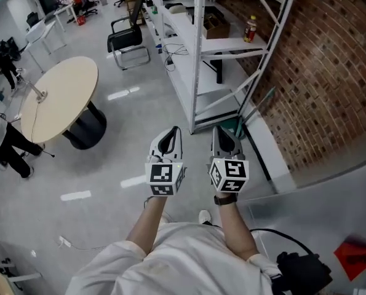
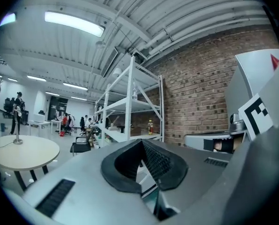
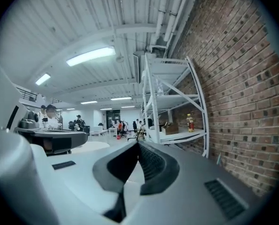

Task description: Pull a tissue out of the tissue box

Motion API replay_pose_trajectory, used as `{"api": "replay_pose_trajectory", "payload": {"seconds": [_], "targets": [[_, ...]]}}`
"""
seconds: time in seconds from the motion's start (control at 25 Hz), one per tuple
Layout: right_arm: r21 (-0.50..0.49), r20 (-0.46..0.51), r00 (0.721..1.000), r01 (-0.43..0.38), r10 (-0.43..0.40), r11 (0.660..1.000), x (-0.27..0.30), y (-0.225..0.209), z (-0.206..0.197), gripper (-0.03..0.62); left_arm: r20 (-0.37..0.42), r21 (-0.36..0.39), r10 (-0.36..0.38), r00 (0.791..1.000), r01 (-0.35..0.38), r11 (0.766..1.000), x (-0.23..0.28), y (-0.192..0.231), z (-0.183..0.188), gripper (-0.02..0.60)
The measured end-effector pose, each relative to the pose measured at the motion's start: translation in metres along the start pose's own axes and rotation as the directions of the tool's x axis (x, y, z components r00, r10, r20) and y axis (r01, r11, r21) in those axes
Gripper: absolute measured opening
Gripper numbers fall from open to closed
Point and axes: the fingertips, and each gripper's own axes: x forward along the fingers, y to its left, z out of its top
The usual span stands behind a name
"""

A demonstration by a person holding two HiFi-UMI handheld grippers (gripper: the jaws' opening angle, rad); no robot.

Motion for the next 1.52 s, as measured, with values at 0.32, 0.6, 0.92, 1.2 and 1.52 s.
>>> {"api": "replay_pose_trajectory", "payload": {"seconds": [0.32, 0.6, 0.92, 1.2, 1.52], "targets": [[-0.073, -0.008, 0.974, -0.227, 0.227, 0.971, 0.028, 0.123, -0.008, 0.001, 0.005, -0.022, 0.157, 0.988, -0.157, 0.987, -0.063, 0.086, -0.003, -0.009], [-0.086, -0.026, 0.93, -0.368, 0.367, 0.926, 0.047, 0.235, -0.016, 0.001, 0.023, -0.043, 0.311, 0.95, -0.31, 0.95, -0.135, 0.17, -0.009, -0.009], [-0.116, -0.046, 0.814, -0.58, 0.578, 0.807, 0.043, 0.397, -0.028, 0.002, 0.036, -0.049, 0.55, 0.835, -0.548, 0.835, -0.259, 0.272, -0.016, -0.009], [-0.084, -0.057, 0.606, -0.795, 0.793, 0.601, -0.011, 0.541, -0.03, 0.002, 0.019, -0.082, 0.733, 0.68, -0.73, 0.679, -0.391, 0.33, -0.029, -0.009], [-0.109, -0.082, 0.304, -0.949, 0.949, 0.295, -0.08, 0.683, -0.048, 0.0, 0.009, -0.127, 0.902, 0.432, -0.894, 0.43, -0.531, 0.37, -0.047, -0.009]]}}
